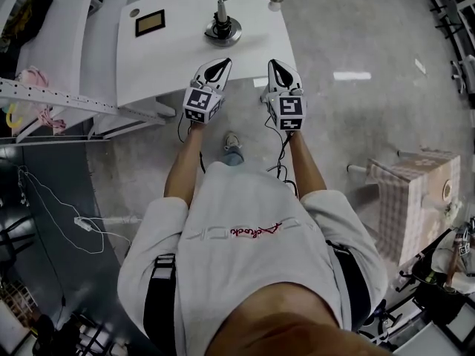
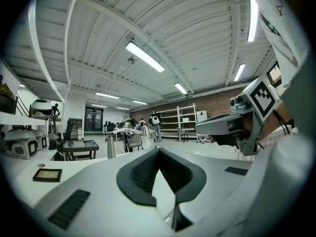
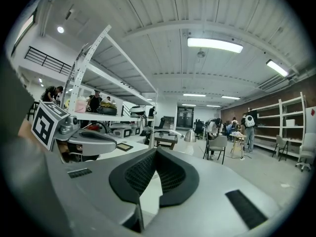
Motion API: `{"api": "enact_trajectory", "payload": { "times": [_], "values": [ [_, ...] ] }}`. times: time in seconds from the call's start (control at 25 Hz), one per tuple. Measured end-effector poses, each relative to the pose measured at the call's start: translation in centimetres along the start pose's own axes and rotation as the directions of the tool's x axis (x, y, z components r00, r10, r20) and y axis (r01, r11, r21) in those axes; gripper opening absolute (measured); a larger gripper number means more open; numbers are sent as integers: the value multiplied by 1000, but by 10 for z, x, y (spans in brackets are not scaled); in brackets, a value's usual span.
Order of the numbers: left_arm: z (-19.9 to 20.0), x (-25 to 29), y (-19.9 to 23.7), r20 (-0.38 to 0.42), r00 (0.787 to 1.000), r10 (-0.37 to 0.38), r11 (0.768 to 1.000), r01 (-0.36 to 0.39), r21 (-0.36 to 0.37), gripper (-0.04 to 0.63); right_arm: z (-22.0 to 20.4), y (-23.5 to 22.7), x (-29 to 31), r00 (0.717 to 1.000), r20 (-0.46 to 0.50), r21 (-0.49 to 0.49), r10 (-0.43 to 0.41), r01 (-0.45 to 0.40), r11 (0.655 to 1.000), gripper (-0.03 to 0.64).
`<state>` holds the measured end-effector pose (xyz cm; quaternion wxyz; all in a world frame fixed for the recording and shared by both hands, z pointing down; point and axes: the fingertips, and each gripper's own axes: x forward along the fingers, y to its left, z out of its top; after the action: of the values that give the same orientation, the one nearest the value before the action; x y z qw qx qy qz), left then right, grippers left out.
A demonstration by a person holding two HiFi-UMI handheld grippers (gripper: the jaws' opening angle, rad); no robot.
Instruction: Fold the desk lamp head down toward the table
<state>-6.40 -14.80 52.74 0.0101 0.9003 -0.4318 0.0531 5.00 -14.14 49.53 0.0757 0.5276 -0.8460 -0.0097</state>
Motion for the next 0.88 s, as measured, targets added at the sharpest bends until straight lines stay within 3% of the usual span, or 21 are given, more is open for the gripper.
{"api": "enact_trajectory", "payload": {
  "times": [0.4, 0.88],
  "values": [
    [-3, -42, -55, 2, 1000, 11, 1000, -11, 0, 28, -10, 18, -62, 1000, -18, -8, 18, -19, 1000, 15],
    [3, -62, -83, 15, 1000, 23, 1000, -23, 21, 28, -4, 23, -95, 1000, 22, -5, 15, -15, 1000, 14]
  ]
}}
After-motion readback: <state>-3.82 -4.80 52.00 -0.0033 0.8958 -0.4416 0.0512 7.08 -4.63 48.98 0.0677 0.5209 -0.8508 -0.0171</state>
